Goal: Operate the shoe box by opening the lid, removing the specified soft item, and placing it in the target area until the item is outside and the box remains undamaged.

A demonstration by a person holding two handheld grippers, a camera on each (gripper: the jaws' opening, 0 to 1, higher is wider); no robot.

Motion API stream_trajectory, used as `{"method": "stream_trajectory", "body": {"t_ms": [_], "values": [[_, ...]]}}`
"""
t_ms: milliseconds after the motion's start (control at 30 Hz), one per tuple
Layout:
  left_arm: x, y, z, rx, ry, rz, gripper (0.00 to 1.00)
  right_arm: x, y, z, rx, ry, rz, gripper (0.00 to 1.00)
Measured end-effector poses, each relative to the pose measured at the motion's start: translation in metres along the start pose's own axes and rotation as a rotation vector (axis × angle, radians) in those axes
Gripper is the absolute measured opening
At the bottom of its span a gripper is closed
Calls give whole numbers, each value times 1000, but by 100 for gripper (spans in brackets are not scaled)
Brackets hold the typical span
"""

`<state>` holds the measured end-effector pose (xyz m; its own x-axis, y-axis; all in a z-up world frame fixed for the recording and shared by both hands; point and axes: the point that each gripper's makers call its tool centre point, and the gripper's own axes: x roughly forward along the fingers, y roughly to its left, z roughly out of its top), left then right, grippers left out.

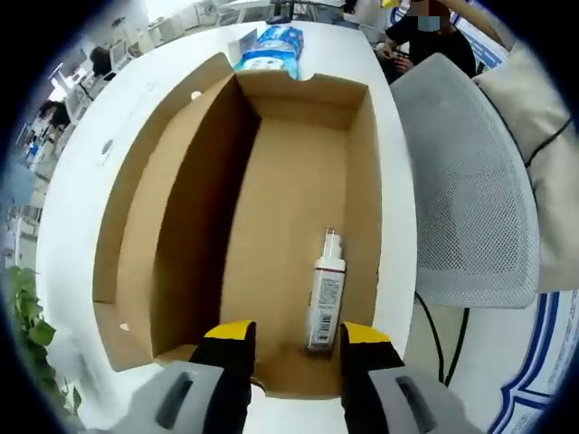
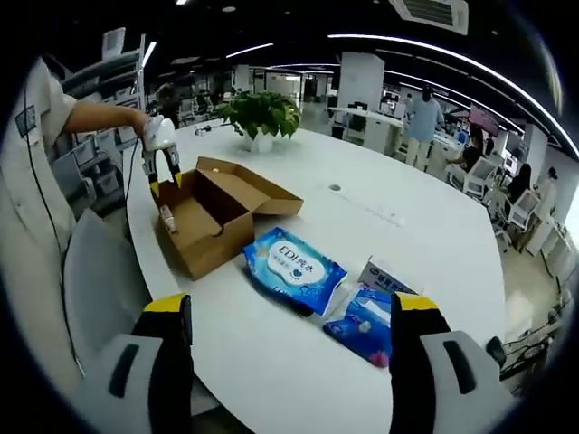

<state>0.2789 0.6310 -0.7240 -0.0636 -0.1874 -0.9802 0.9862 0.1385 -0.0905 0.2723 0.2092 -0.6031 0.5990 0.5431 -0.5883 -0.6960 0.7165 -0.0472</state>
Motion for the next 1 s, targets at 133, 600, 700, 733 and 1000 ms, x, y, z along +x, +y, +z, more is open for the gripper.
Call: {"method": "stream_trajectory", "body": {"t_ms": [133, 600, 700, 733, 1000], "values": [[11, -1, -4, 15, 44, -38, 39, -2, 3, -9, 9, 14, -8, 84], [33, -9, 4, 11, 33, -93, 33, -2, 12, -16, 51, 14, -20, 83], [37, -11, 5, 8, 22, -95, 32, 0, 13, -13, 57, 6, -18, 83], [39, -11, 5, 11, 19, -93, 32, 2, 13, -13, 58, 7, -17, 83], [40, -10, 5, 17, 15, -94, 34, 7, 13, -12, 63, 5, -14, 82]]}}
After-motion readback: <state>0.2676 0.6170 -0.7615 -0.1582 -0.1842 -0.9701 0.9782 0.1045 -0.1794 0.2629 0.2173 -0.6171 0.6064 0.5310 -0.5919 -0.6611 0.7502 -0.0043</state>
